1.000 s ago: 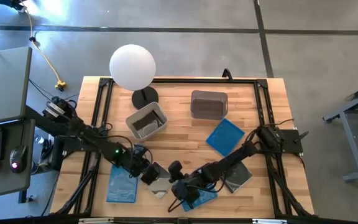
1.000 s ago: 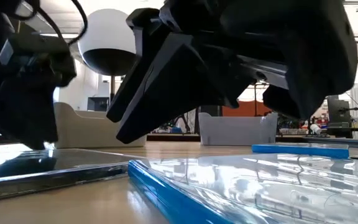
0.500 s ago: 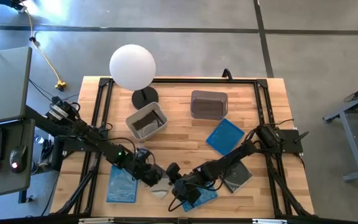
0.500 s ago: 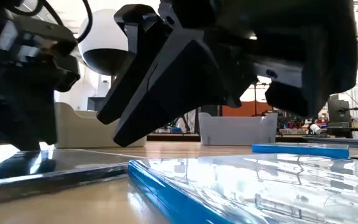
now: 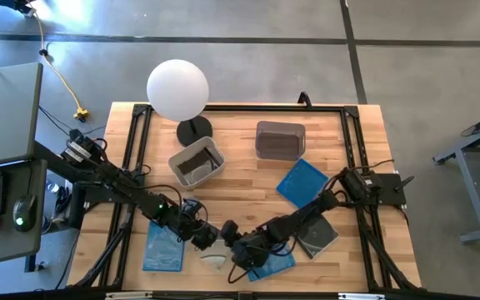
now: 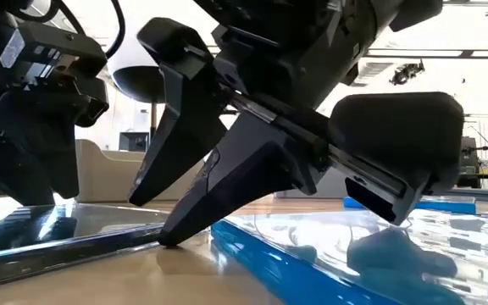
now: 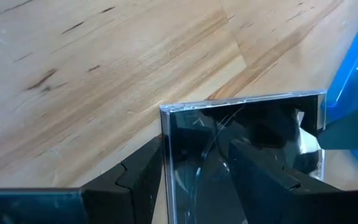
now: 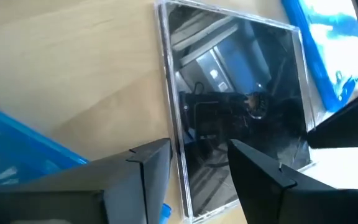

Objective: Pick & place jewel cases by type
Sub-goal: Put the left black CD case into the gray bin

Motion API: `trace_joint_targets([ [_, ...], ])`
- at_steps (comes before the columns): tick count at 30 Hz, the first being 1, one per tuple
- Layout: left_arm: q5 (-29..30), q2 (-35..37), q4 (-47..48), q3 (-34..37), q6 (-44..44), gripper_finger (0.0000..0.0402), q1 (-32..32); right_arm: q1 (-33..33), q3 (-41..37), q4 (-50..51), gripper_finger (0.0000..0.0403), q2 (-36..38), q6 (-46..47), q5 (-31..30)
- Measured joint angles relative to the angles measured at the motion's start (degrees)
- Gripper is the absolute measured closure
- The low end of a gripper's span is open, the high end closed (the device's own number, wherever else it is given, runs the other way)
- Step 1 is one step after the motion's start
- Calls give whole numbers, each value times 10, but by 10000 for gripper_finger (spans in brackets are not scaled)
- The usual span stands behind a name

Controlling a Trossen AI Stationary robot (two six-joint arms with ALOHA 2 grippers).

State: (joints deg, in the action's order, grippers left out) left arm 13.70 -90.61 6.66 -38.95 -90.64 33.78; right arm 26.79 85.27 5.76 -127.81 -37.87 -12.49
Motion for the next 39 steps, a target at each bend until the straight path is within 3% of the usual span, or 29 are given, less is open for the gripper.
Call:
trace_joint_targets([
  [6, 3, -1, -14, 2, -28, 220, 0, -3, 0, 3, 246, 0, -22, 20],
  [18, 9, -2, -44, 3, -27, 220, 0, -4, -2, -29, 246, -1, -131, -72],
  [22, 17, 1, -46, 3, -27, 220, 0, -3, 3, -17, 246, 4, -128, -83],
  [28, 11, -1, -110, 1, -19, 220, 0, -6, 7, -15, 247, 26, -122, -236],
  [31, 16, -1, -131, 1, -5, 220, 0, 3, 6, 0, 247, 28, -109, -278],
  [39, 22, 1, -92, 0, 2, 220, -13, 10, 5, 21, 247, 31, -99, -220],
])
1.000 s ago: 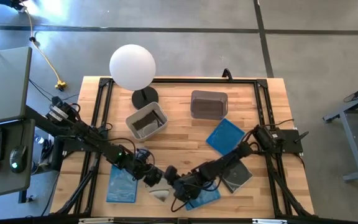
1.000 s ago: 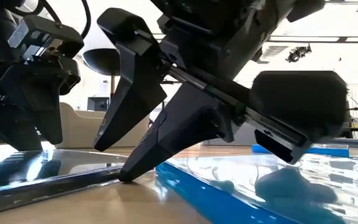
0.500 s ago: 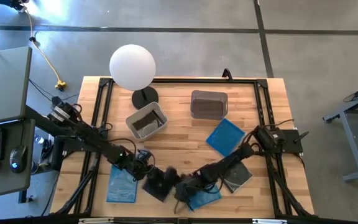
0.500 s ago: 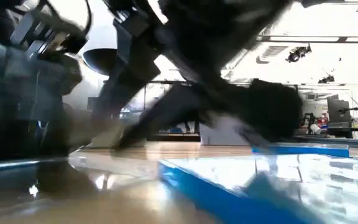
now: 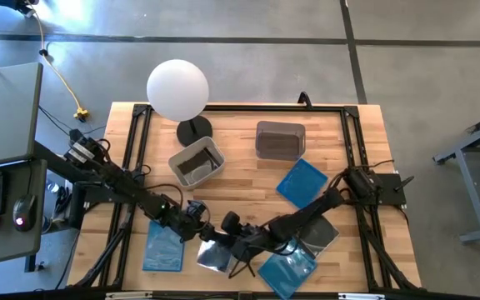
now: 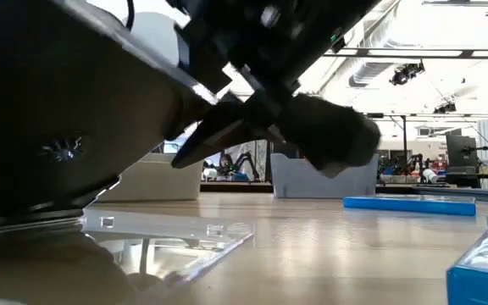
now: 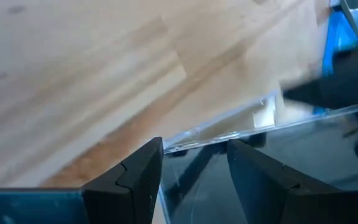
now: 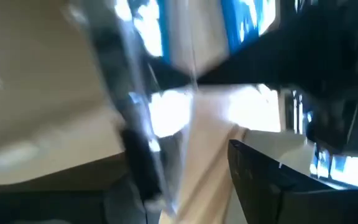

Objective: Pick & place jewel cases by type
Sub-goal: Put the left black CD case into the gray bin

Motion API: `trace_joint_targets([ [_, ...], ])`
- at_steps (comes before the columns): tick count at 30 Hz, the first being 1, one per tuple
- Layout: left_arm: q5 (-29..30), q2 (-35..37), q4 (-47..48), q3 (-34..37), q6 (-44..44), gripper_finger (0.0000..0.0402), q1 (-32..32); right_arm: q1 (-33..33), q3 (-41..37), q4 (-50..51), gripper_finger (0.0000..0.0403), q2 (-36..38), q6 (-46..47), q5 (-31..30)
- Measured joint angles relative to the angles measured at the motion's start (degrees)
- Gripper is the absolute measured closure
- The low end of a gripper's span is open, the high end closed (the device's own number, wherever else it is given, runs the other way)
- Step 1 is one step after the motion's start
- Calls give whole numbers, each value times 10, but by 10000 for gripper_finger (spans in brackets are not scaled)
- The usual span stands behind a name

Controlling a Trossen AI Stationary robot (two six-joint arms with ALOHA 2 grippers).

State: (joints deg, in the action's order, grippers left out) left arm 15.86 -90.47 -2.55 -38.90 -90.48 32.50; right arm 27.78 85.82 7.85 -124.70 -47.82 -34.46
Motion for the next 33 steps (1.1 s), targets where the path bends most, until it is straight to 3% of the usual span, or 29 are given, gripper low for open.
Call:
trace_joint_targets([
  [13, -14, 0, -4, 1, 2, 220, -30, 24, -2, -18, 294, 0, 54, 27],
  [22, -11, 0, -8, 1, -5, 220, -29, 18, -2, -42, 350, 1, 129, -15],
  [29, -12, 0, -7, 1, 1, 220, -29, 16, -2, -32, 388, 1, 96, 6],
  [33, -9, 0, -7, 1, 2, 220, -29, 21, -2, -31, 380, 1, 90, 0],
])
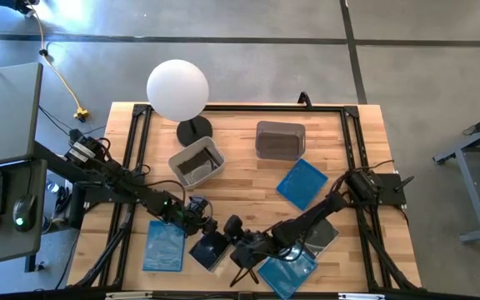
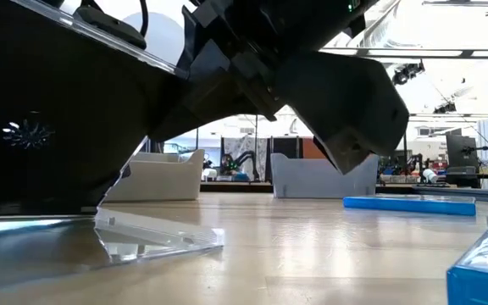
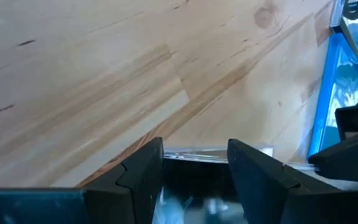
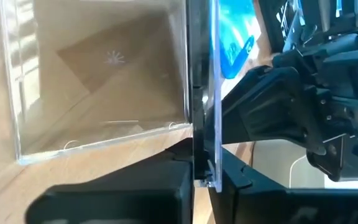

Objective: Pick & place jewel cases by type
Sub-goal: Put the left black CD case into the gray bin

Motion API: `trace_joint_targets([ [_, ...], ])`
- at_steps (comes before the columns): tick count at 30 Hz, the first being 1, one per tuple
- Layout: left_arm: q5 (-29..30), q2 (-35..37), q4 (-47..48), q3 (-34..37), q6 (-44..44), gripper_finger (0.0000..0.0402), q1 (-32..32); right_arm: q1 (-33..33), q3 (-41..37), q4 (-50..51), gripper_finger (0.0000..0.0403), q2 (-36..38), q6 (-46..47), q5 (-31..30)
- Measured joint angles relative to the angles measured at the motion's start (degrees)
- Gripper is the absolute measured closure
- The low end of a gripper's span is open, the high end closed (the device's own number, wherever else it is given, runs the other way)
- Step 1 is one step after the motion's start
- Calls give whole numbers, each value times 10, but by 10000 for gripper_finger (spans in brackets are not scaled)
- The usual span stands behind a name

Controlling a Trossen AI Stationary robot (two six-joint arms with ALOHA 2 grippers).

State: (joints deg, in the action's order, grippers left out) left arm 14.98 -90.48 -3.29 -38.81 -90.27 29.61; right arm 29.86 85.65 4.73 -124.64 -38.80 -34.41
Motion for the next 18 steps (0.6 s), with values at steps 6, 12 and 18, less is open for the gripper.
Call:
trace_joint_targets([
  [6, 11, 0, 5, 0, 15, 220, 0, 15, 0, 1, 368, 0, 4, -2],
  [12, 38, 28, 9, 0, 37, 220, 0, 34, 0, 5, 390, 0, -1, -51],
  [18, 64, 94, 2, 0, 101, 220, 0, 41, 0, 5, 371, 0, -1, -105],
])
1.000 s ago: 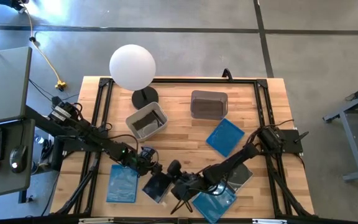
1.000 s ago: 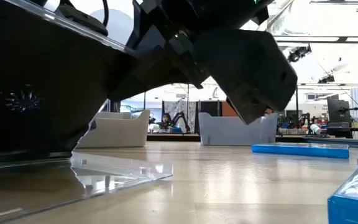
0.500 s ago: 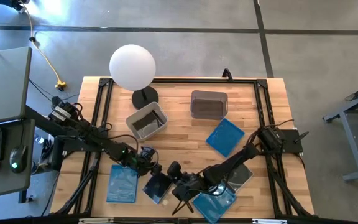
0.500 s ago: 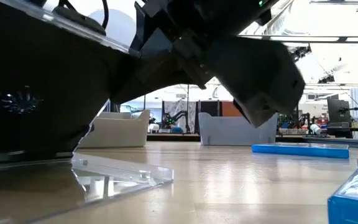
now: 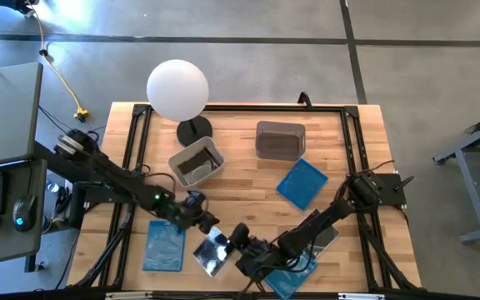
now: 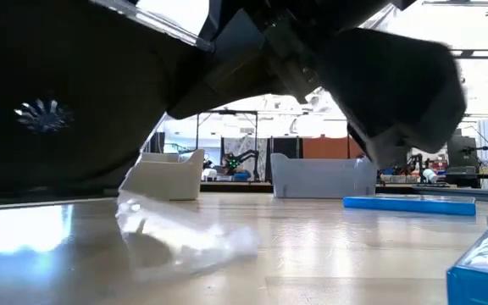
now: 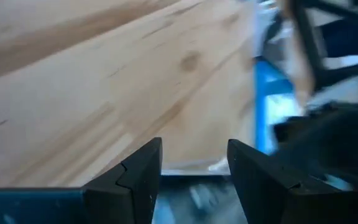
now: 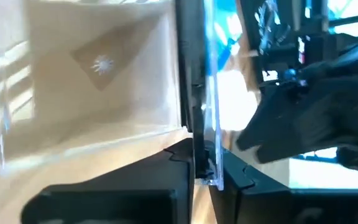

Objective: Pick & place jewel cases by type
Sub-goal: Put the left black CD case into the gray bin

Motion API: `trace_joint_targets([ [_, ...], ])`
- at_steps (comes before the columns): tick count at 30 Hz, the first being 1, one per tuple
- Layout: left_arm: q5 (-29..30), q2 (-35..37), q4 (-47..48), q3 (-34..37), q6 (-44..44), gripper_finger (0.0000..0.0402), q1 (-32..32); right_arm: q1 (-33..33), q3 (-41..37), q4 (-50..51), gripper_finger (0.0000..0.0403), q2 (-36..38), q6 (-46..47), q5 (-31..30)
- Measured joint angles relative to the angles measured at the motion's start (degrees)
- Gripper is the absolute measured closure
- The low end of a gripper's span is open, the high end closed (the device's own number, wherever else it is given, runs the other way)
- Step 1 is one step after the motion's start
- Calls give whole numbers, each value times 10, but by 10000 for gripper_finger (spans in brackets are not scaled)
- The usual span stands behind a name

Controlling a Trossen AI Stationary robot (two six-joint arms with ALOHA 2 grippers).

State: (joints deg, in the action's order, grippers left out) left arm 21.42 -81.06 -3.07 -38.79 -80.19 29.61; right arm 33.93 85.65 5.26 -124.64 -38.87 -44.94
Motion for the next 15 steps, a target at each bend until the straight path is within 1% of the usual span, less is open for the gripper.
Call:
trace_joint_targets([
  [3, 4, 43, -1, 0, 43, 220, 0, 0, 0, 0, 367, 0, 0, -27],
  [7, 10, 102, 0, 0, 109, 220, 0, -2, 0, 0, 384, 0, 4, -61],
  [10, 30, 143, -1, 0, 152, 220, 0, -7, 0, -1, 390, 0, 2, -84],
  [12, 36, 168, -2, 0, 181, 220, 0, -12, 0, -4, 387, 0, 2, -103],
  [15, 44, 205, 0, 0, 217, 220, 0, -19, 0, -4, 371, 0, -2, -135],
])
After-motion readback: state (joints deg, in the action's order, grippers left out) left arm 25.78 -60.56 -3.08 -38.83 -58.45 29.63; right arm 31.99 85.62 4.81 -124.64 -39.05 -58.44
